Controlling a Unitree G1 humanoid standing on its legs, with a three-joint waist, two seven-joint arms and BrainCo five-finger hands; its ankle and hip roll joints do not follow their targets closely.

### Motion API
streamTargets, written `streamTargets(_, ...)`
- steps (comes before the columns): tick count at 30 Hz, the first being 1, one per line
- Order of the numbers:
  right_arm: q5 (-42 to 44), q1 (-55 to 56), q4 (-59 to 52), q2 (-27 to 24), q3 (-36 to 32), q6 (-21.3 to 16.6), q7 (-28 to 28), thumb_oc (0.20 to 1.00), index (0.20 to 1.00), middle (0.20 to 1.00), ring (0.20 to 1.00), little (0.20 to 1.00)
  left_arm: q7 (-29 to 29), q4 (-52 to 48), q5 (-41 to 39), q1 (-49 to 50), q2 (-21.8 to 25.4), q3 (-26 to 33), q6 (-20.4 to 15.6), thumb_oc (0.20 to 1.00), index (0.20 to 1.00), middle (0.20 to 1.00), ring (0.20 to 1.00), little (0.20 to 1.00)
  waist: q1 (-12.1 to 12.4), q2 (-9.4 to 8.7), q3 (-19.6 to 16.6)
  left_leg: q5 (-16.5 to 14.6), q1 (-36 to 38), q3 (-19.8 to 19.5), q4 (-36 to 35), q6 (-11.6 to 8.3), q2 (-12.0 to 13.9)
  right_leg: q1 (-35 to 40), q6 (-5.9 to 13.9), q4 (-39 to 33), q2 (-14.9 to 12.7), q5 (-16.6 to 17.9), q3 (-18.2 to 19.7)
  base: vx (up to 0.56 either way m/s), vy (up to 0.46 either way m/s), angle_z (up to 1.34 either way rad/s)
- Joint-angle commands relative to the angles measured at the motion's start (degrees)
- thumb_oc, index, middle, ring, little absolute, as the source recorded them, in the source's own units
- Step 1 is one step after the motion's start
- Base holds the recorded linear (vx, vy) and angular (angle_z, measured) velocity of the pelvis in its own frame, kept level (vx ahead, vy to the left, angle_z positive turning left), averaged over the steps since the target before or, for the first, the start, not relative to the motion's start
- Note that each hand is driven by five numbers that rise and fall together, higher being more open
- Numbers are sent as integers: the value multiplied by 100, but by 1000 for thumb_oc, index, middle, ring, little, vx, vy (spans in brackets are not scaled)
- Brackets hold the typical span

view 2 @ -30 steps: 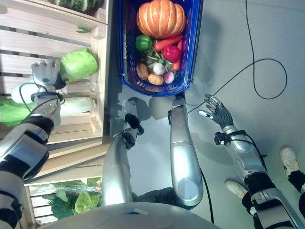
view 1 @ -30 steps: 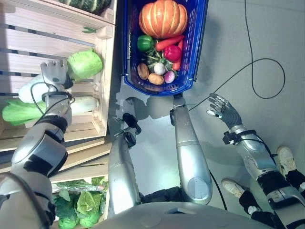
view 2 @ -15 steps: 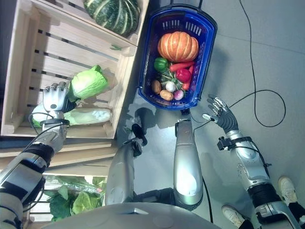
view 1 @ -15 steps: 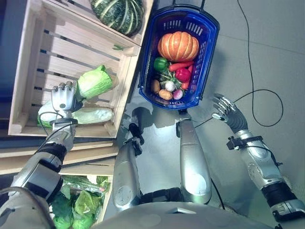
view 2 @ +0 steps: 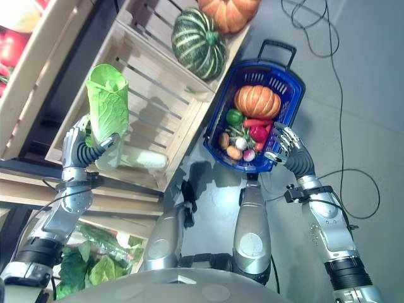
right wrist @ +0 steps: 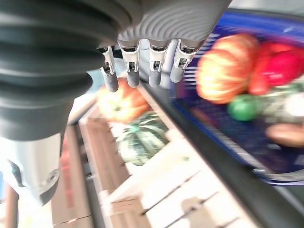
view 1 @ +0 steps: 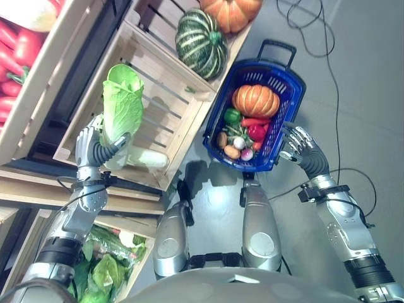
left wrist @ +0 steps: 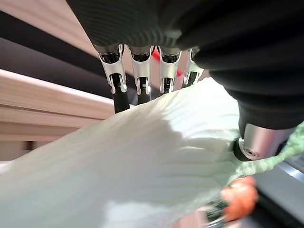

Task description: Pick up fruits and vegetables into the basket

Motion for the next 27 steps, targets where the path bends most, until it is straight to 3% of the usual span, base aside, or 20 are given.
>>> streamTargets(1,-12,83,-620,170,23,106,-240,1000,1000,1000,1000,1000,-253,-532,-584,161,229,294,-354,200,200,200,200,200,101,-324,-720,-134,-171,49,123,379,-199,853,345,-237,-199,-557,-187,117,-73,4)
streamTargets(7,76,-125,-1117,266,356,583,-425,1000,1000,1000,1000,1000,-709,-1243,-905,178,1,211,-144,200,200,200,200,200,230,-395,-1169,-110,286,57,-172,361,-120,1305,412,-501,-170,-485,-225,110,-62,1)
streamTargets(17,-284,-681,-1324,146,868,1304,-711,1000,1000,1000,1000,1000,-1053,-1716,-2227,-135,-317,20,-151,200,200,200,200,200,445,-562,-1471,-220,718,31,-382,314,-58,1767,509,-706,-199,-498,-318,46,-49,5)
streamTargets(27,186,-1363,-1684,76,1216,1768,-719,1000,1000,1000,1000,1000,-1059,-1736,-1624,-530,-216,-408,405,200,200,200,200,200,522,-665,-1664,-265,1023,74,-585,285,5,2023,589,-883,-216,-455,-347,14,-21,5)
